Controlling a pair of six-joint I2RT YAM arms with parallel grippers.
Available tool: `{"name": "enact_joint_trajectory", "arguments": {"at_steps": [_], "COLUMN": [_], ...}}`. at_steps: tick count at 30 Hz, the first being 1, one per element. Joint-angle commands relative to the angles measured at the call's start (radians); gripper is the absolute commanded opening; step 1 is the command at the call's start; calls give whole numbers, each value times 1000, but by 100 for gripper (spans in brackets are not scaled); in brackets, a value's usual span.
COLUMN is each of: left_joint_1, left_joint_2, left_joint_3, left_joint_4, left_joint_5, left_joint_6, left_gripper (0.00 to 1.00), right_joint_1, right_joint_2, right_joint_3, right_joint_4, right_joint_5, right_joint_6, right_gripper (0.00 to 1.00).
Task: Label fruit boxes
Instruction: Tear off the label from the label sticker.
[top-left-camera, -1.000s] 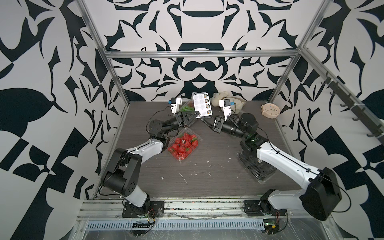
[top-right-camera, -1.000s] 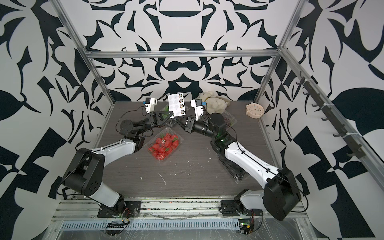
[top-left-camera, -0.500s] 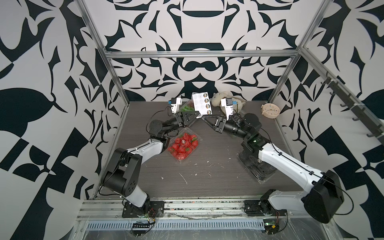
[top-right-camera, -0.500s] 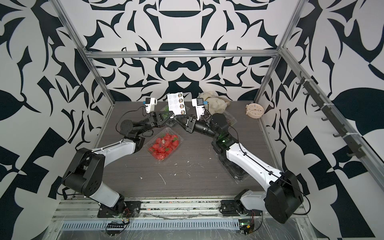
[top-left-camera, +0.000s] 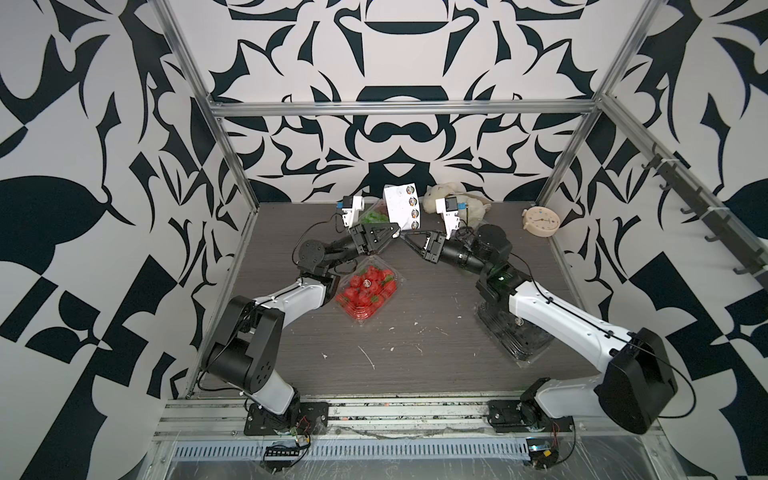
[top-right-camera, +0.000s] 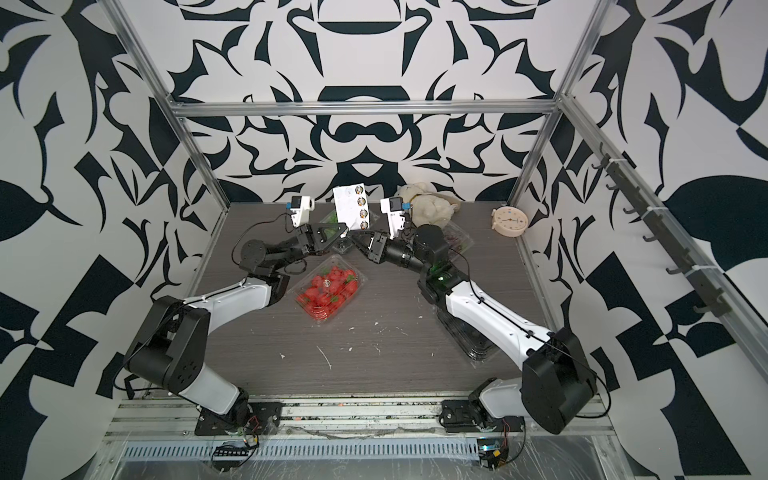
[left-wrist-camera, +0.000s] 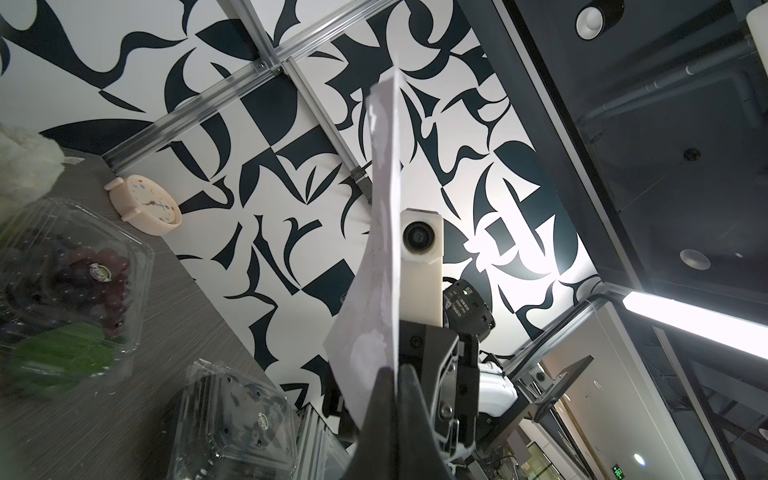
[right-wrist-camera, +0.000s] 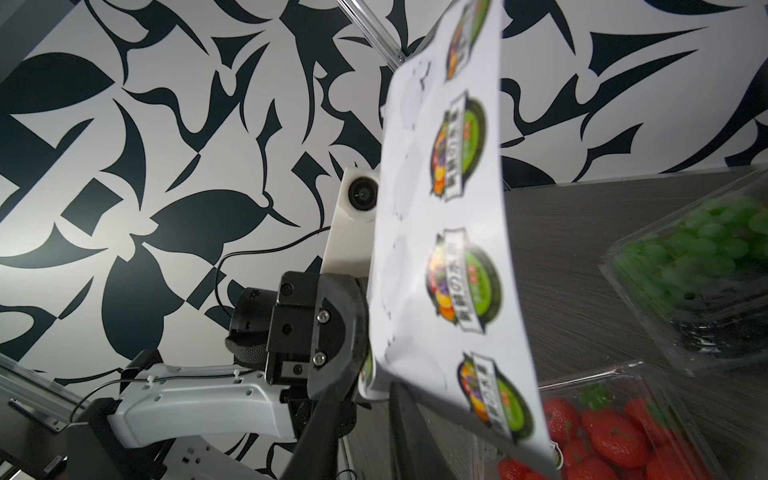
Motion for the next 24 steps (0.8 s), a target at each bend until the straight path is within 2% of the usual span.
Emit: {"name": "enact_joint_trajectory", "arguments": {"at_steps": [1, 13, 24], "left_joint_1": [-7, -21, -24], "left_joint_2": [-17, -9, -12], "left_joint_3": [-10, -3, -1], "left_joint_4": [26, 26, 26], "left_joint_5": [17, 19, 20], "left_joint_6": [18, 21, 21], "left_gripper": [0, 0, 0], "right_joint_1": [-1, -2, -3], "right_joint_2": [-18, -7, -1], "right_joint_3": [53, 56, 56], "right_joint_4": [62, 68, 63], "right_joint_5": [1, 3, 11], "right_joint_6": [2, 7, 11], "right_gripper": [25, 21, 4]}}
